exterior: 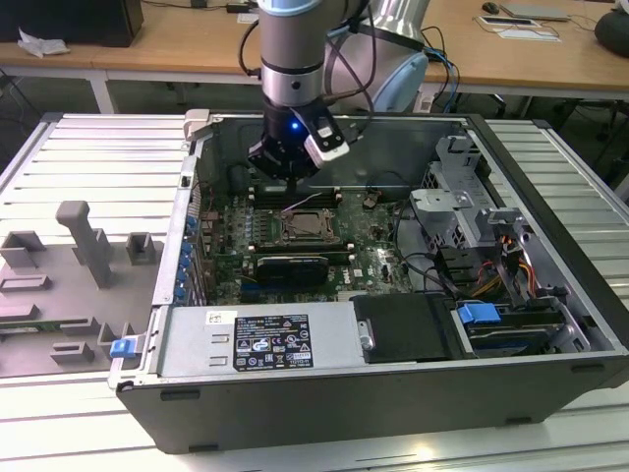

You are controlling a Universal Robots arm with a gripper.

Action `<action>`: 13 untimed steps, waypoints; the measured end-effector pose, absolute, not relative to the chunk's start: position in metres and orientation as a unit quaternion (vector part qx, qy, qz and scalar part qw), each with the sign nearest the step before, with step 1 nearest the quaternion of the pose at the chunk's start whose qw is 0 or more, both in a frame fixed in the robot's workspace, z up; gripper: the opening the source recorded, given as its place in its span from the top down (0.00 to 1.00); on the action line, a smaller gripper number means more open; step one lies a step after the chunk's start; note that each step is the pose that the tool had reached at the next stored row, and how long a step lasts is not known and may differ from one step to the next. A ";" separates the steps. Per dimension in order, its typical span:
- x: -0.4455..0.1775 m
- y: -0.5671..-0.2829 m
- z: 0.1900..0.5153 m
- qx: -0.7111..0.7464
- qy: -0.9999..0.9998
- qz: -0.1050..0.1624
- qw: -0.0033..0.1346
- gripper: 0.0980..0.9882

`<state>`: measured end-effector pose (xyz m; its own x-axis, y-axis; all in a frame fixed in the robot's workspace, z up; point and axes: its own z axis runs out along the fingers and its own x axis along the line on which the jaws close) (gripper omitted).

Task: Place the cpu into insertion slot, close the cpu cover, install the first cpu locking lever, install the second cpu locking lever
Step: 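Install the first cpu locking lever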

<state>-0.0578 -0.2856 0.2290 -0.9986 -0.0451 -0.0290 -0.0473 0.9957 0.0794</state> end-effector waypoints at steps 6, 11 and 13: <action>-0.047 -0.285 0.226 -0.023 0.999 0.040 0.014 0.99; -0.041 -0.285 0.225 -0.023 0.999 0.040 0.014 0.99; -0.039 -0.285 0.224 -0.023 0.999 0.040 0.014 0.99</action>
<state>-0.0387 -0.2853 0.2245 -0.9985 -0.0458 -0.0289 -0.0480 0.9957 0.0792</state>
